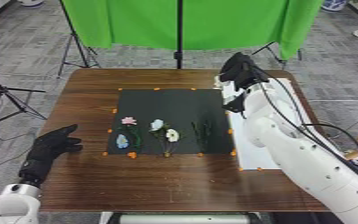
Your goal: Arrange flowers
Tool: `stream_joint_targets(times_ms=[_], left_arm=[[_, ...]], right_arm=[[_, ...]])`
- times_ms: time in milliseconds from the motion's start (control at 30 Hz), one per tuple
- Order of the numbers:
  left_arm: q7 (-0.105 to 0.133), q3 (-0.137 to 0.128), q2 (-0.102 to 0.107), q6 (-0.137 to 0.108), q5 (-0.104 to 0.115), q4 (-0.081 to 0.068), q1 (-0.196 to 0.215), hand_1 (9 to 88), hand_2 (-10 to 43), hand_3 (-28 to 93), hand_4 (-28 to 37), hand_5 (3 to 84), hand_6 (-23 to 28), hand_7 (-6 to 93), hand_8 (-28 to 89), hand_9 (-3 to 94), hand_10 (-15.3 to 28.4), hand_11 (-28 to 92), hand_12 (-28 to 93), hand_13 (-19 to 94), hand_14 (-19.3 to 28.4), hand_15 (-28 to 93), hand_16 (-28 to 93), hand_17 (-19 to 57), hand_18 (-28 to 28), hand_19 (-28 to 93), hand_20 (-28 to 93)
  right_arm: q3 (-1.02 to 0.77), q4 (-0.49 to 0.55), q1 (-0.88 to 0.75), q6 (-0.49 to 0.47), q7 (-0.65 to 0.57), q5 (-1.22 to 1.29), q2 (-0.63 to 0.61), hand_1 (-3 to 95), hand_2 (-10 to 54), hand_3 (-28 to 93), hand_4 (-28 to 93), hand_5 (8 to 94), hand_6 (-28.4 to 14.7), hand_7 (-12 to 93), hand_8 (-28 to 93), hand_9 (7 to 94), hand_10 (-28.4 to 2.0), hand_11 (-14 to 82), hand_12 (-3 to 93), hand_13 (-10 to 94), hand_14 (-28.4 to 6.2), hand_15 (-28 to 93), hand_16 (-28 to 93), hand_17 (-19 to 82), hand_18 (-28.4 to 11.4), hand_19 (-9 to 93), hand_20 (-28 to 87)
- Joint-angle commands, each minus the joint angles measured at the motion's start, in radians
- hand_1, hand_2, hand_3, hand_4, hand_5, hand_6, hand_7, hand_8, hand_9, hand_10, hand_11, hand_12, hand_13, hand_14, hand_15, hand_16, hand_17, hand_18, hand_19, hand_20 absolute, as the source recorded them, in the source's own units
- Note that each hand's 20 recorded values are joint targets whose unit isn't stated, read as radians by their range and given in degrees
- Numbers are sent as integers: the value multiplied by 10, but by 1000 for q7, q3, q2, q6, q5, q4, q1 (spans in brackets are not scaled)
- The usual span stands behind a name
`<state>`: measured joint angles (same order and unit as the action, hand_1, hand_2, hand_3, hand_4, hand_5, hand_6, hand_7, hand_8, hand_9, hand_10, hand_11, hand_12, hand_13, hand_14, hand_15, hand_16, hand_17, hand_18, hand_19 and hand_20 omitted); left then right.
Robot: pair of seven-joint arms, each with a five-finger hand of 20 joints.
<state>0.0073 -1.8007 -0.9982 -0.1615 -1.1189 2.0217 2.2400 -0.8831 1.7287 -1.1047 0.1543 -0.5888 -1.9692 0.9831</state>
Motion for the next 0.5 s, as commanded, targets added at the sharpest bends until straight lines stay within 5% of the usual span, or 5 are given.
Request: stream_joint_targets(times_ms=[33,500], left_arm=[[-14,5,-9,7,3,-7,6,267,185,633,-207,437,52,103,-60,508,158,264,139,455,211,338,-22,99,167,287,230],[-17,11,-10,19,3,-13,-4,262,190,632,-213,437,51,103,-60,505,158,263,140,450,214,338,-19,92,170,300,234]], right_arm=[[53,-1,-60,-71,19,-1,74,579,-95,586,-156,803,-8,199,106,893,-94,143,439,887,-25,624,364,613,-152,932,573],[61,-22,-81,-96,16,-5,91,557,-95,578,-144,790,6,199,87,874,-92,242,391,884,-31,625,366,608,-160,932,575]])
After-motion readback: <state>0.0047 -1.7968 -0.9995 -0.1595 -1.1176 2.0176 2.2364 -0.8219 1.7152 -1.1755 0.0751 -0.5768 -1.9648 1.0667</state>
